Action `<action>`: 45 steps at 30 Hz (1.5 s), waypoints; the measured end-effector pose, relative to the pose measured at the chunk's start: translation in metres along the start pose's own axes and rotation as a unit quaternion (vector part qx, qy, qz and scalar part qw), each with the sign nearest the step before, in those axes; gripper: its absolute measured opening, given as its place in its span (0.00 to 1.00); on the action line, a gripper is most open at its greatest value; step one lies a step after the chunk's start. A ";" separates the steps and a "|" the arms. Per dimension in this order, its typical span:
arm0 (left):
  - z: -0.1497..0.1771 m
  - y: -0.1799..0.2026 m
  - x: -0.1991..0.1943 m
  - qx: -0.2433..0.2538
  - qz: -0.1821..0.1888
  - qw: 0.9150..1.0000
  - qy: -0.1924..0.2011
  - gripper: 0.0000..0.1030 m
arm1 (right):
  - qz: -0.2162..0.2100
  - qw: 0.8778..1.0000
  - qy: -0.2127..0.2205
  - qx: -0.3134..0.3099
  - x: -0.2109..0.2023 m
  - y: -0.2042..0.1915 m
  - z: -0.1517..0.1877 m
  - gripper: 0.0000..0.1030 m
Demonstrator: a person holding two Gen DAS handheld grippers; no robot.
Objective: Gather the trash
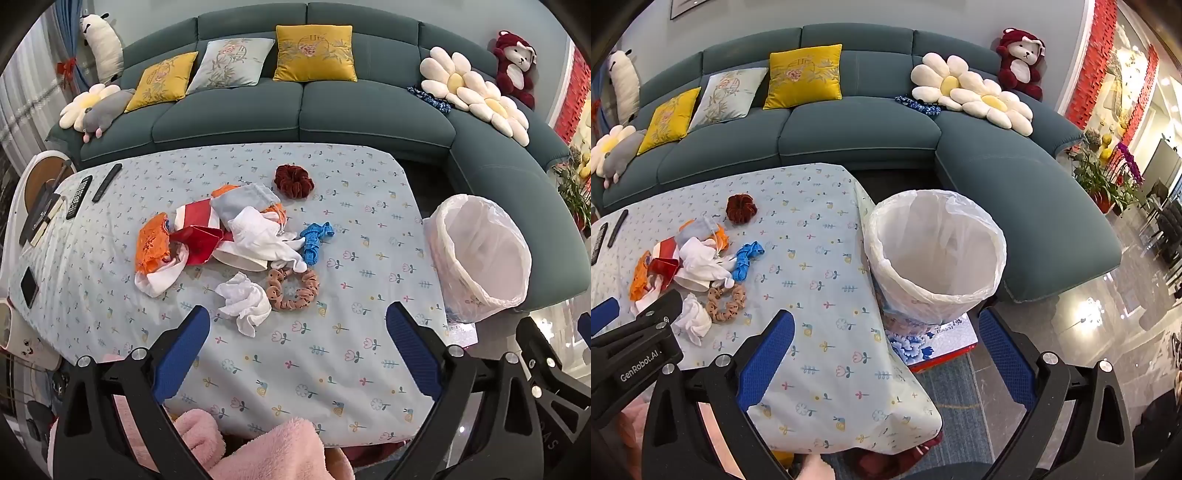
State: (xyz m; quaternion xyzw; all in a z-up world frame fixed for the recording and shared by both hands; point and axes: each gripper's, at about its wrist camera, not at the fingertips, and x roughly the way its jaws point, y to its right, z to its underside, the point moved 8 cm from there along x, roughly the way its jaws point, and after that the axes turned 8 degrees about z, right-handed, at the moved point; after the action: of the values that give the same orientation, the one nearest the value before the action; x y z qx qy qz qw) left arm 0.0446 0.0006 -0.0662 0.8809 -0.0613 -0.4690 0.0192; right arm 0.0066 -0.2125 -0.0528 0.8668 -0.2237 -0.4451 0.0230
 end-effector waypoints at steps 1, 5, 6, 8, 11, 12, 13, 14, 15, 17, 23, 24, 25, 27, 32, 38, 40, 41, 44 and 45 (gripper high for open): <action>0.000 0.000 0.000 0.000 -0.001 1.000 0.001 0.89 | -0.001 1.000 -0.001 0.001 0.000 0.000 0.000 0.93; 0.000 0.000 -0.001 -0.002 0.000 1.000 0.001 0.89 | -0.002 1.000 -0.002 -0.001 0.000 0.000 0.000 0.93; 0.000 0.001 -0.001 -0.002 0.001 1.000 0.001 0.89 | -0.002 1.000 -0.002 -0.002 0.000 0.000 0.000 0.93; 0.000 0.000 0.000 -0.002 0.002 1.000 0.000 0.89 | -0.002 1.000 -0.002 -0.004 0.001 -0.002 -0.001 0.93; 0.000 0.000 0.000 -0.003 0.002 1.000 0.000 0.89 | -0.005 1.000 0.001 0.003 -0.001 0.002 -0.002 0.93; 0.000 0.000 0.000 -0.003 0.002 1.000 0.000 0.89 | -0.005 1.000 0.001 0.002 -0.001 0.002 -0.002 0.93; 0.000 0.000 -0.001 -0.002 0.002 1.000 0.000 0.89 | -0.005 1.000 0.001 0.003 -0.001 0.001 -0.002 0.93; 0.000 0.000 0.000 -0.003 0.003 1.000 0.000 0.89 | -0.005 1.000 0.001 0.003 -0.001 0.001 -0.002 0.93; 0.000 0.000 0.000 -0.003 0.003 1.000 0.000 0.89 | -0.005 1.000 0.001 0.003 0.000 0.001 -0.002 0.93; 0.000 0.000 0.000 -0.003 0.002 1.000 0.000 0.89 | -0.004 1.000 0.000 0.002 0.000 0.000 -0.002 0.93; 0.000 0.000 0.000 -0.002 0.002 1.000 0.000 0.89 | -0.005 1.000 0.001 0.002 0.001 0.000 -0.001 0.93; 0.000 0.000 0.000 -0.002 0.003 1.000 0.000 0.89 | -0.005 1.000 0.001 0.002 0.001 0.000 -0.001 0.93; 0.000 0.000 0.000 -0.002 0.002 1.000 0.000 0.89 | -0.005 1.000 0.002 0.003 0.001 0.001 -0.001 0.93; 0.000 0.000 0.000 -0.002 0.002 1.000 0.000 0.89 | -0.005 1.000 0.002 0.002 0.001 0.001 -0.002 0.93; 0.000 0.000 0.000 -0.002 0.002 1.000 0.000 0.89 | -0.005 1.000 0.002 0.003 0.000 0.000 -0.005 0.93; 0.000 0.000 0.000 -0.002 0.002 1.000 0.000 0.89 | -0.005 1.000 0.002 0.001 0.002 -0.001 -0.004 0.93; 0.000 0.001 0.000 -0.002 0.002 1.000 -0.001 0.89 | -0.005 1.000 0.003 0.001 0.001 -0.003 -0.004 0.93; 0.000 0.000 0.000 -0.002 0.002 1.000 -0.001 0.89 | -0.005 1.000 0.003 0.000 0.001 -0.003 -0.004 0.93; 0.000 0.000 0.000 -0.002 0.002 1.000 -0.001 0.89 | -0.004 1.000 0.004 0.000 0.001 -0.003 -0.005 0.93; 0.000 0.000 0.000 -0.002 0.001 1.000 0.000 0.89 | -0.005 1.000 0.003 0.000 0.001 -0.003 -0.004 0.93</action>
State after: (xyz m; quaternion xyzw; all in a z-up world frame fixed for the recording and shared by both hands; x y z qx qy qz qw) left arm 0.0445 0.0004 -0.0660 0.8805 -0.0617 -0.4694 0.0215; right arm 0.0115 -0.2111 -0.0514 0.8692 -0.2196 -0.4425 0.0217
